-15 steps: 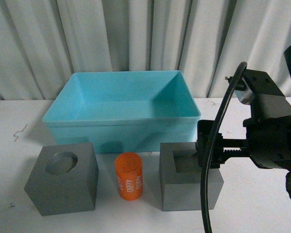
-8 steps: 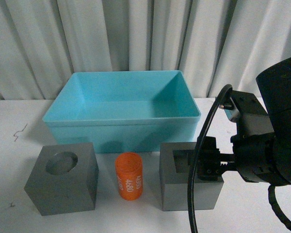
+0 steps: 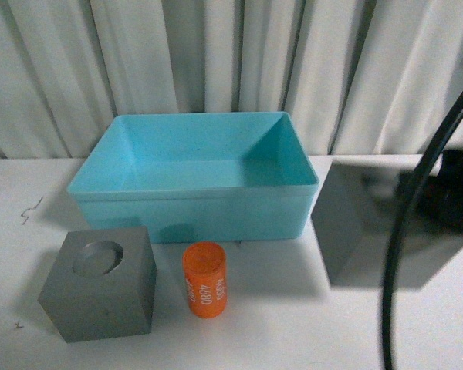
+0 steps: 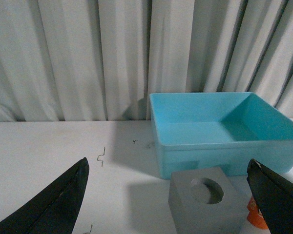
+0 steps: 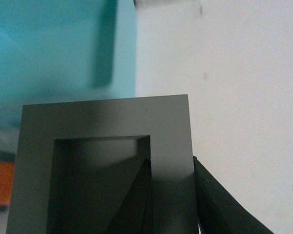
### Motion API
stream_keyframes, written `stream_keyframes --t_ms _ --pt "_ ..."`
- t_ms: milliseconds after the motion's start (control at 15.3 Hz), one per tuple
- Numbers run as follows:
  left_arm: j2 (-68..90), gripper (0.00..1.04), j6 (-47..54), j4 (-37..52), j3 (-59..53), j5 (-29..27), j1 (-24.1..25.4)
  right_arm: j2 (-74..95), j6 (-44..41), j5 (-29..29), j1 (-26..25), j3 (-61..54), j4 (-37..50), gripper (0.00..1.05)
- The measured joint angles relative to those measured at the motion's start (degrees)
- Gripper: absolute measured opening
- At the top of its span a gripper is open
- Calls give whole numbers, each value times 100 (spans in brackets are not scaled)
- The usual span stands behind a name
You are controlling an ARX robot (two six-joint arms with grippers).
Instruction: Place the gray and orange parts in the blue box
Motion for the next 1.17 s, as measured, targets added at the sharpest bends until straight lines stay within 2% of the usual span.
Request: stream_keyframes --t_ms 130,326,586,912,1173 --pt "0 98 0 0 0 2 0 -260 -162 -138 -280 1311 146 19" --pt "0 98 0 0 0 2 0 564 -330 -267 -278 2841 74 19" --pt "0 98 0 0 0 0 0 2715 -240 -295 142 5182 -946 19" --pt "0 98 0 0 0 2 0 4249 31 -127 590 7049 -1919 19" --pt "0 98 0 0 0 4 0 5147 363 234 835 8008 -2575 18"
